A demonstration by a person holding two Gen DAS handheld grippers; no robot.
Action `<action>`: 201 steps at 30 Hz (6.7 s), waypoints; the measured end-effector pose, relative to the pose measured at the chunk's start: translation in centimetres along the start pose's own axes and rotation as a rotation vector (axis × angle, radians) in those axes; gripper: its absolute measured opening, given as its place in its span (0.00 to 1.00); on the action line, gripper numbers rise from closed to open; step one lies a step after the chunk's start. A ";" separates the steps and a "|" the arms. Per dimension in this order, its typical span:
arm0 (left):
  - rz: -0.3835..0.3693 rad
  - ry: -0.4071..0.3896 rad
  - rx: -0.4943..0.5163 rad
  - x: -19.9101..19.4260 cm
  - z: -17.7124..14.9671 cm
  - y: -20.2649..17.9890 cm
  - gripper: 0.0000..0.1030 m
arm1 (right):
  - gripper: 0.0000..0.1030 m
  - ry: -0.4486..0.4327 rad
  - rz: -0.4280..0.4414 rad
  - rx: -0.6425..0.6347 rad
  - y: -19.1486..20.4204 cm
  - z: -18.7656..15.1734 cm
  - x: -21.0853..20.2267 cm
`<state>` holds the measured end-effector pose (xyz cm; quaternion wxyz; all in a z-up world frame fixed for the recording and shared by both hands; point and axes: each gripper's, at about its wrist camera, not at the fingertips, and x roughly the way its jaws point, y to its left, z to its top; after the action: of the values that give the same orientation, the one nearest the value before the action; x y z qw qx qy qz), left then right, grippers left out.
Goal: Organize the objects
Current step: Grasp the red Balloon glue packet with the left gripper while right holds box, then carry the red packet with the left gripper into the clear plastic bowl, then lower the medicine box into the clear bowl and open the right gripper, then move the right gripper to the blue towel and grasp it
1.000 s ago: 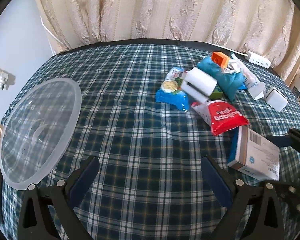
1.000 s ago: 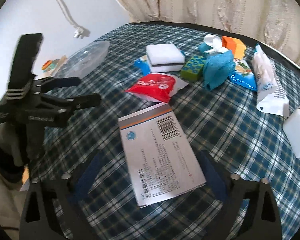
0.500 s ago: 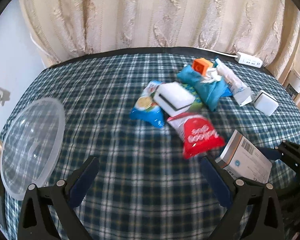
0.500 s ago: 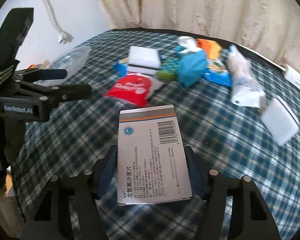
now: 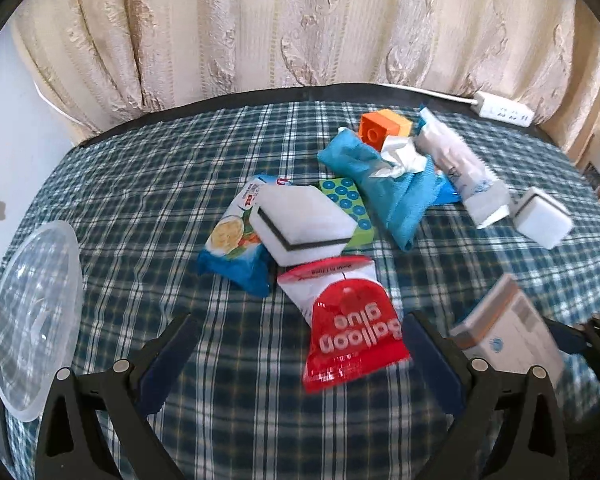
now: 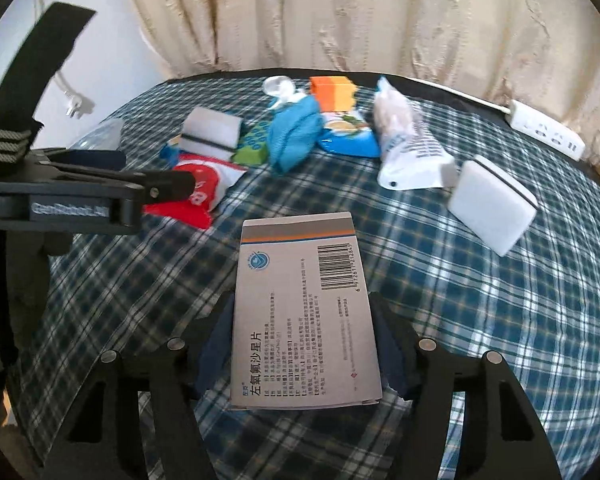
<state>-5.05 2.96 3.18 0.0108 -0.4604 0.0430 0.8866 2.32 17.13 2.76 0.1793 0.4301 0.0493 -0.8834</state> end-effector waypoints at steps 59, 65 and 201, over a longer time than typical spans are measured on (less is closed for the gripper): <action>0.079 -0.100 -0.113 -2.4 -2.9 6.5 0.55 | 0.63 -0.025 0.038 0.055 -0.6 0.1 0.0; 0.138 -0.109 -0.209 -2.8 -3.5 11.2 0.55 | 0.63 -0.025 0.036 0.057 -0.6 0.1 0.0; 0.524 -0.299 -0.756 -6.7 -10.7 26.5 1.00 | 0.63 -0.073 0.249 0.042 12.1 11.2 6.8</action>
<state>5.98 -24.24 4.29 -0.3748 -0.2733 -0.1698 0.8695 -5.45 1.30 5.28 0.2801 0.4039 -0.0297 -0.8703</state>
